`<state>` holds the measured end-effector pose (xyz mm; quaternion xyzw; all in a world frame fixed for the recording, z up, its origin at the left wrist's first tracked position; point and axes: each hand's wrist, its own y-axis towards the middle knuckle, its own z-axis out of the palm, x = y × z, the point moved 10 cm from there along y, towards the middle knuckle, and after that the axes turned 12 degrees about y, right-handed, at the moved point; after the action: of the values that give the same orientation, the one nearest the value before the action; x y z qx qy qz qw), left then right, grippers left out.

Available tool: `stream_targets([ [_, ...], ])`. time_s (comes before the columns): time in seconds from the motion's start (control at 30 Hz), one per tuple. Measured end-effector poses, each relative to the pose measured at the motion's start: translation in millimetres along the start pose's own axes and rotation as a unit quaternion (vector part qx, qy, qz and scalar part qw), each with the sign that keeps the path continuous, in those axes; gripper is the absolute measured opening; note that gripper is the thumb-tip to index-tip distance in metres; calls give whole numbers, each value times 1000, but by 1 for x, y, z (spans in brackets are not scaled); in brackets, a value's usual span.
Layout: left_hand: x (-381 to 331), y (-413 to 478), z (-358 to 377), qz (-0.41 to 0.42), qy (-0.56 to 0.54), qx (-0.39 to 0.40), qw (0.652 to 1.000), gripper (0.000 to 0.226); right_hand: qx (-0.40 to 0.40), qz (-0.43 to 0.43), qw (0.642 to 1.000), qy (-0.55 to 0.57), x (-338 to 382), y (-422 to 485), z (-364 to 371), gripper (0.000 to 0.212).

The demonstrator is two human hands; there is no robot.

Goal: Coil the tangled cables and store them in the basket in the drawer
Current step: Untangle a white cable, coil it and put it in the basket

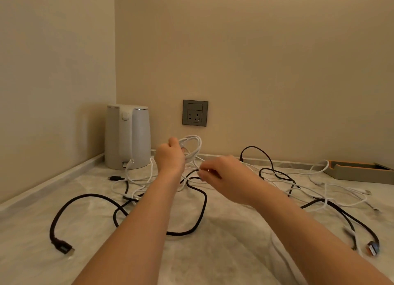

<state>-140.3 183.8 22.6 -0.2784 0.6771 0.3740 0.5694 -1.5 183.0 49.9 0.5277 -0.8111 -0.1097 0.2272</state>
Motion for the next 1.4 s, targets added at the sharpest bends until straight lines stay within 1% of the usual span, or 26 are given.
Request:
stream_targets([
  [0.1,-16,0,-7,99,105,-43,989,47,-66,-49,992,-101,20,-3,-18,32],
  [0.17,-27,-5,0,172,196,-44,964,51,-123,-65,985,-99,20,-7,-32,32],
  [0.23,-31,-9,19,224,252,4,942,54,-177,-49,981,-59,6,-10,-46,32],
  [0.33,-32,-21,53,266,239,146,922,56,-212,23,977,23,-31,-11,-58,36],
  [0.37,-33,-27,62,270,224,191,917,56,-214,39,974,60,-43,-12,-59,39],
  [0.43,-32,-40,74,268,210,267,901,55,-194,62,966,160,-63,-12,-55,42],
  [0.53,-30,-58,89,242,178,365,881,49,-161,88,938,295,-78,-11,-47,32],
  [0.6,-29,-64,94,213,147,398,880,50,-164,100,915,356,-82,-15,-48,29],
  [0.7,-29,-68,94,178,94,420,885,48,-148,118,868,459,-82,-16,-31,32],
  [0.77,-30,-63,88,167,45,401,900,46,-160,141,851,479,-82,-13,-15,39],
  [0.83,-30,-52,77,135,-24,355,925,45,-172,160,863,447,-77,-8,-3,43],
  [0.87,-29,-43,70,117,-43,321,939,43,-168,158,881,414,-71,-4,-1,44],
  [0.9,-26,-35,63,99,-48,285,952,41,-155,151,908,360,-64,-3,0,44],
  [0.97,-18,-19,45,64,-35,203,977,36,-95,117,967,206,-47,2,5,38],
  [1.0,-13,-12,35,54,-15,157,986,36,-60,101,984,136,-38,2,9,35],
  [1.07,-6,0,17,51,46,73,995,39,-20,75,995,54,-23,1,15,33],
  [1.13,-2,7,5,53,93,20,994,42,-7,53,998,-28,-5,-1,9,33],
  [1.17,-3,7,1,64,115,2,991,43,-14,33,997,-72,3,-2,3,32],
  [1.23,-12,5,-1,114,170,-25,979,46,-48,-12,990,-133,17,-3,-13,29],
  [1.33,-28,-8,3,196,275,-42,940,52,-107,-59,981,-149,22,-6,-29,31],
  [1.4,-34,-17,15,237,335,-25,912,52,-135,-76,977,-149,14,-8,-35,35],
])
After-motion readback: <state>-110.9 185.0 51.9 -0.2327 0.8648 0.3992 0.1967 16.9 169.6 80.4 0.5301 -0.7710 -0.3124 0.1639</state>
